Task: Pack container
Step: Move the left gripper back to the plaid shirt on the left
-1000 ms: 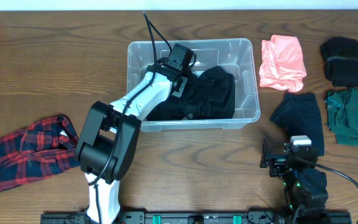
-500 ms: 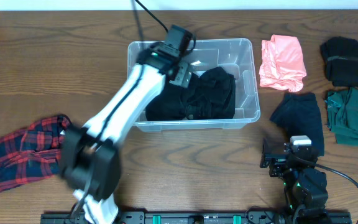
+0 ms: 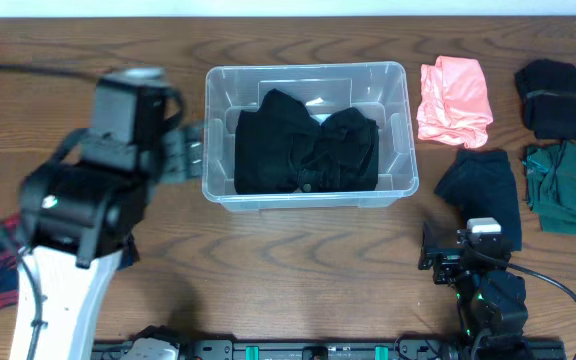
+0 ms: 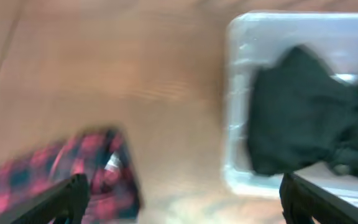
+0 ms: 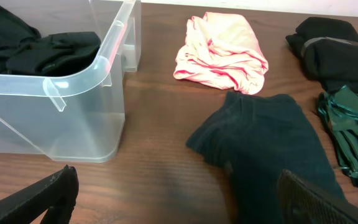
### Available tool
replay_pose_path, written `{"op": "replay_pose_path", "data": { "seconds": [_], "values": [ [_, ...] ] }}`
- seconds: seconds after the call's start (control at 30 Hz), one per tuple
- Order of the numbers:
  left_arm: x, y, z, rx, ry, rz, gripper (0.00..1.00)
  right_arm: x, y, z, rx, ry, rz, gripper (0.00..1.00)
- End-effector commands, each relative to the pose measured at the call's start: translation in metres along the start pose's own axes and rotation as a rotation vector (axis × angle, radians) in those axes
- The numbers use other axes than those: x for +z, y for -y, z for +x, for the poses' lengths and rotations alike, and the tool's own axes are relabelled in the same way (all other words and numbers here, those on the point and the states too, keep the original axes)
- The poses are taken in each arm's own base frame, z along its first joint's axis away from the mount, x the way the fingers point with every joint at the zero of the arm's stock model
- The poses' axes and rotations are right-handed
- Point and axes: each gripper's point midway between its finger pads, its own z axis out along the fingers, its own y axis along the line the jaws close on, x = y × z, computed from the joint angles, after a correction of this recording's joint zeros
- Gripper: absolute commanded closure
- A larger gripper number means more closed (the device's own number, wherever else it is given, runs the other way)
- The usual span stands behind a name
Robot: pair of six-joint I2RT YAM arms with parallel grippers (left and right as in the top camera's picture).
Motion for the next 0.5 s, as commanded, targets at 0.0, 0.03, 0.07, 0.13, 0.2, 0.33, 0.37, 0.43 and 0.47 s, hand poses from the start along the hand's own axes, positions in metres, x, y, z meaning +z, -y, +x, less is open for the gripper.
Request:
{"op": "replay_pose_path", "data": {
  "seconds": [0.0, 0.03, 0.07, 0.13, 0.2, 0.33, 0.37, 0.43, 0.47],
  "values": [
    [0.007, -0.039, 0.018, -0.305, -0.073, -0.159, 0.02, 0.0, 0.002, 0.001, 0.006, -0.002, 0.009, 0.01],
    [0.009, -0.049, 0.029, -0.384, -0.111, -0.199, 0.02, 0.0, 0.002, 0.001, 0.006, -0.002, 0.009, 0.01],
    [0.011, -0.055, 0.036, -0.43, -0.135, -0.226, 0.02, 0.0, 0.002, 0.001, 0.006, -0.002, 0.009, 0.01],
    [0.018, -0.064, 0.048, -0.507, -0.169, -0.268, 0.02, 0.0, 0.002, 0.001, 0.005, -0.002, 0.009, 0.01],
    [0.026, -0.069, 0.059, -0.571, -0.199, -0.306, 0.02, 0.0, 0.002, 0.001, 0.006, -0.002, 0.009, 0.01],
    [0.044, -0.075, 0.076, -0.66, -0.228, -0.348, 0.02, 0.0, 0.002, 0.001, 0.006, -0.001, 0.009, 0.01],
    [0.047, -0.076, 0.079, -0.679, -0.225, -0.353, 0.02, 0.0, 0.002, 0.001, 0.006, -0.002, 0.009, 0.01],
    [0.053, -0.078, 0.085, -0.73, -0.211, -0.353, 0.02, 0.0, 0.002, 0.001, 0.005, -0.002, 0.009, 0.01],
    [0.055, -0.078, 0.087, -0.747, -0.202, -0.343, 0.02, 0.0, 0.002, 0.001, 0.005, -0.002, 0.009, 0.01]
  ]
}}
